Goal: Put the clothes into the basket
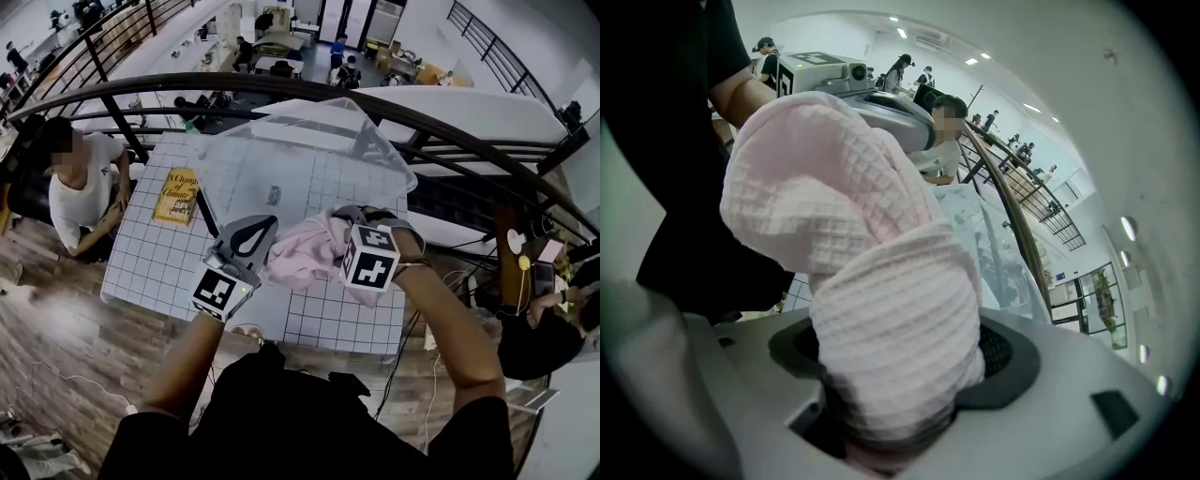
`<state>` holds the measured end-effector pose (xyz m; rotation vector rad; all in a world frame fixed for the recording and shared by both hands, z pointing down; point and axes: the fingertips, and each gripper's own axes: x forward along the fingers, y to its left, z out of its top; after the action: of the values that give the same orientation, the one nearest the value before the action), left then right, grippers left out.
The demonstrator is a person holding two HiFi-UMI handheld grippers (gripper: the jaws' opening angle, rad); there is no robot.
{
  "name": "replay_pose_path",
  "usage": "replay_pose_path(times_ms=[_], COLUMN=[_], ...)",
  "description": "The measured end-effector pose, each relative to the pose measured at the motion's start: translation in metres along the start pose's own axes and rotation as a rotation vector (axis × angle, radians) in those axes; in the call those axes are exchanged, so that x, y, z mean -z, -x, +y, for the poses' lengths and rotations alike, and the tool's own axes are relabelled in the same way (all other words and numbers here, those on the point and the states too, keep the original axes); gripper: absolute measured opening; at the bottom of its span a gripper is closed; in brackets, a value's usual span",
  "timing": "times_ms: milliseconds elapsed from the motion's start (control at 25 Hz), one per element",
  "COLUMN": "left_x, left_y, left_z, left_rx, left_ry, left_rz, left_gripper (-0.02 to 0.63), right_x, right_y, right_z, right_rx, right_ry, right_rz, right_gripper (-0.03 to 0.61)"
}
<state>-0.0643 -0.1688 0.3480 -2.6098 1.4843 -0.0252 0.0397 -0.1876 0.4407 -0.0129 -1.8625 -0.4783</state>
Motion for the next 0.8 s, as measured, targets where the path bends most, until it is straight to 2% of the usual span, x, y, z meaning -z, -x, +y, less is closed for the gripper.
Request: replay_pose_path(times_ms=[360, 800], left_x=[-0.01, -0.009], left_y=[-0.011, -0.026], left_z=[0.024, 0.07], left_rx=[-0.02, -0.036], left_ry=[-0.013, -0.004], left_rz=[-0.018, -0.039], left_gripper=[0.003, 0.004], right_x=[-0.009, -0.027], right_y=[0.003, -0.025], right_z=[-0.049, -0.096], right_rx=[0.069, 0.1], right_ry=[0.004, -0.017], right_rz=[-0.012, -0.007], right_gripper=[0.37, 0.37])
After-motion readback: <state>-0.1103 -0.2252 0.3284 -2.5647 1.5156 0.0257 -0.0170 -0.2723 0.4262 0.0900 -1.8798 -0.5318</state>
